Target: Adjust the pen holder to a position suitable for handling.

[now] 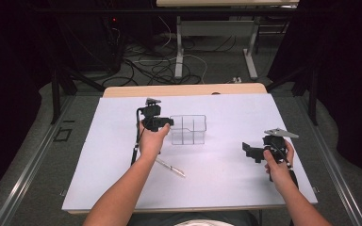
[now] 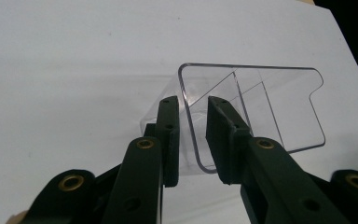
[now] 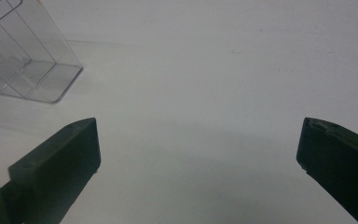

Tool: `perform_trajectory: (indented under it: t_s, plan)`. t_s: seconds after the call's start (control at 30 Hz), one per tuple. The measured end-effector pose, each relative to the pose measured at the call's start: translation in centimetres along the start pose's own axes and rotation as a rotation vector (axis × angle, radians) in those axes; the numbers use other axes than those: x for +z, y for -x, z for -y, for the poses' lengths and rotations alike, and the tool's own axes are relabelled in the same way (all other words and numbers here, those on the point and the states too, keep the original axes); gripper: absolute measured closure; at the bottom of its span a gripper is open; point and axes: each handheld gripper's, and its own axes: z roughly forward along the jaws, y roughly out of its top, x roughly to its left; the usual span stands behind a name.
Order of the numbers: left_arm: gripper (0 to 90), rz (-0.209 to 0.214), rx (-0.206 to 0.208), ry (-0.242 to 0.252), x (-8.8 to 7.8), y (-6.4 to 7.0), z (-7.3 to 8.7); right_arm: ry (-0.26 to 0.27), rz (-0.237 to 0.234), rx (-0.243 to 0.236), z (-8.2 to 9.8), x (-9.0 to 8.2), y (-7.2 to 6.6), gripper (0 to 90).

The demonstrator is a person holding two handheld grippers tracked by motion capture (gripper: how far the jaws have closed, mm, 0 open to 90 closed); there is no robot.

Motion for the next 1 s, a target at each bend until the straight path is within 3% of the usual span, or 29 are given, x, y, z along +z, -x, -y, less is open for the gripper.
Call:
perform_trajectory:
  t_s: [0.3,0.67,1.0]
  plan:
    - [70.3,0.005,0.005,0.014,-0.7,-0.6,0.1,-0.001,0.001,-0.001,0.0,0.0,-0.1,0.0]
    - [58.7,0.016,0.016,0.051,-1.9,-1.7,0.5,-0.003,0.000,0.002,0.0,0.0,-0.1,0.0]
    - [45.5,0.032,0.062,0.092,-2.5,-2.7,1.2,-0.005,0.000,0.002,0.0,0.1,-0.2,0.0]
